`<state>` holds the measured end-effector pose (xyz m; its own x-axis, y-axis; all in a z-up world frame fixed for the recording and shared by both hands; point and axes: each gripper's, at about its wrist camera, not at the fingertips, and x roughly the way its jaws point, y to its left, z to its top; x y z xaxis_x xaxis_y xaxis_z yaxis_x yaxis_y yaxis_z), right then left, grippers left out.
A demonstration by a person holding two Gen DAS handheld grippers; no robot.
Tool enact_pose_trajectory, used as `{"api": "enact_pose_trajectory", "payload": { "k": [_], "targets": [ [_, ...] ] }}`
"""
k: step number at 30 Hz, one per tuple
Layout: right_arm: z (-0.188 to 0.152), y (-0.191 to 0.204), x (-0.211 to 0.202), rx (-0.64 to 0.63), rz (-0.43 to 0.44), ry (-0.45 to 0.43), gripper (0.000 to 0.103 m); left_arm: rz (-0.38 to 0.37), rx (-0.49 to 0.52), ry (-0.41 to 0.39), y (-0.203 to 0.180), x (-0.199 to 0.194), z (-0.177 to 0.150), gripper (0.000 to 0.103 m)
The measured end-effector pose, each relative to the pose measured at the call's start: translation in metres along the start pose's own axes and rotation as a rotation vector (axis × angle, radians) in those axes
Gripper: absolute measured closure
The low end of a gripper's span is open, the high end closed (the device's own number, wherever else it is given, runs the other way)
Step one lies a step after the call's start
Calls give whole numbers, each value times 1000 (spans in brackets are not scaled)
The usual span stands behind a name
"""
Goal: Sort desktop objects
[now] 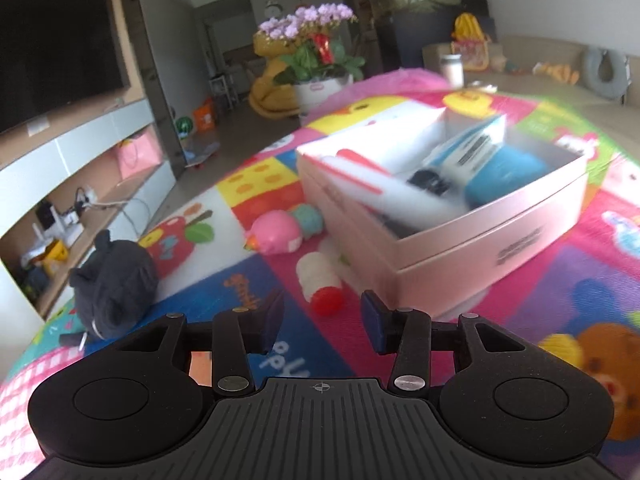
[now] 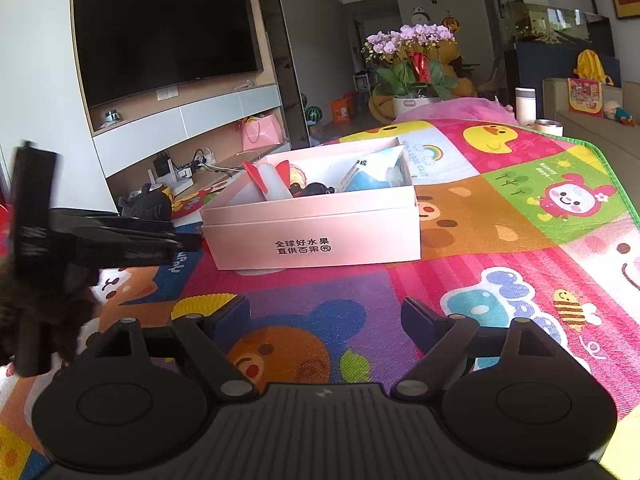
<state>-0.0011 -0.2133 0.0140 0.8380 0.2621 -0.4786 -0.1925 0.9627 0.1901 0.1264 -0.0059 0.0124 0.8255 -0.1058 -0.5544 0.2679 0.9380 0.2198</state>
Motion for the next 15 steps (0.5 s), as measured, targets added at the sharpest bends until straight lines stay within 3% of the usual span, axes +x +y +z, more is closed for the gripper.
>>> {"api": "enact_pose_trajectory", "payload": {
  "k": [5, 7, 8, 15],
  "targets": [
    [1, -1, 4, 3, 2, 14, 16, 3, 21, 7, -1, 19, -1, 57],
    [2, -2, 7, 12, 5, 29, 16, 1, 18, -3, 0, 20, 1, 67],
    [2, -3, 8, 18, 6, 35, 16, 4, 22, -5, 0, 20, 1, 76],
    [1, -6, 11, 42, 15, 43, 14, 0, 39, 20, 3, -21, -11, 76]
  ]
}}
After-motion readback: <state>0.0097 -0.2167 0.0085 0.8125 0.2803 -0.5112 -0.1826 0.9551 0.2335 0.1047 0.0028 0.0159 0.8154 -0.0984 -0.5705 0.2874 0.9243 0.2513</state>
